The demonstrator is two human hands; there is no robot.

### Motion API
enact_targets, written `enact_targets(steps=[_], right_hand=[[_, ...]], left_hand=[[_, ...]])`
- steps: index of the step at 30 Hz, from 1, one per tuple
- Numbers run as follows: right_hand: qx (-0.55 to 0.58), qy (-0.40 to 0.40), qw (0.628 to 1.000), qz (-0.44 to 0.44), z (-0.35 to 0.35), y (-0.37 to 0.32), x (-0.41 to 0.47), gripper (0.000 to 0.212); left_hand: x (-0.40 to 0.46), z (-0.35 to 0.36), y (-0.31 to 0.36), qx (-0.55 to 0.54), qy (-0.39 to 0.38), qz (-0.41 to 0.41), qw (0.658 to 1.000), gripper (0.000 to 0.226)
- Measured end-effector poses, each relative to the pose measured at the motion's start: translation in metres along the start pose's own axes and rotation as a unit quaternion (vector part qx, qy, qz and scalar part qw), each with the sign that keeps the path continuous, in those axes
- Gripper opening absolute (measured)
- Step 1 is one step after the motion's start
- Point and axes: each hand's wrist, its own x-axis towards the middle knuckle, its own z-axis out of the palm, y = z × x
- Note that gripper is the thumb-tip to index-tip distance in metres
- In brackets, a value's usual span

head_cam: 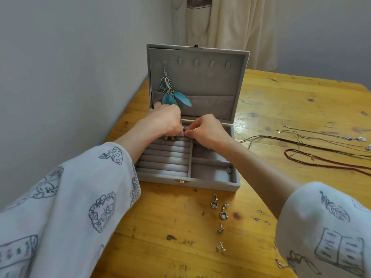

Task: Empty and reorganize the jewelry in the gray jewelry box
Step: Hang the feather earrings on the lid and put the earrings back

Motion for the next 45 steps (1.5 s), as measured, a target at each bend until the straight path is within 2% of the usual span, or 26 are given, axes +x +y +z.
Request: enact_targets(steps=[3,10,16,23,26,29,34,38,45], right_hand=[[0.017,0.018,1.000,0.004,0.001,0.003,0.000,0.011],[-0.028,0.051,0.998,-0.015,0.007,0.002,0.000,0.008],[-0.029,0.062,0.997,-0.022,0.006,0.001,-0.008,0.018],[0.022,0.065,0.996,-0.058,-0.017,0.002,-0.065,0.020],[0.035,0.057,0.996,-0.061,-0.025,0.010,-0.102,0.021],[0.047,0.060,0.996,-0.048,-0.029,0.025,-0.141,0.017],[0.020,0.036,0.999,-0.021,-0.021,0.050,-0.192,0.012],[-0.020,0.035,0.999,-0.033,-0.009,0.059,-0.216,0.010],[-0.066,0.051,0.992,-0.097,0.006,0.062,-0.225,0.011]], left_hand=[[0.001,0.002,-0.001,-0.009,0.018,-0.010,1.000,0.027],[0.004,0.008,-0.001,0.002,0.043,-0.023,0.999,0.022],[-0.008,0.010,-0.001,-0.010,0.072,-0.024,0.997,0.021],[-0.062,0.013,0.005,-0.107,0.141,0.015,0.984,0.016],[-0.098,0.019,0.010,-0.199,0.177,0.050,0.963,0.017],[-0.139,0.032,0.018,-0.288,0.172,0.083,0.938,0.014],[-0.182,0.071,0.030,-0.333,0.133,0.088,0.929,0.015],[-0.204,0.097,0.032,-0.328,0.142,0.086,0.930,0.014],[-0.221,0.112,0.032,-0.230,0.193,0.154,0.941,0.009]])
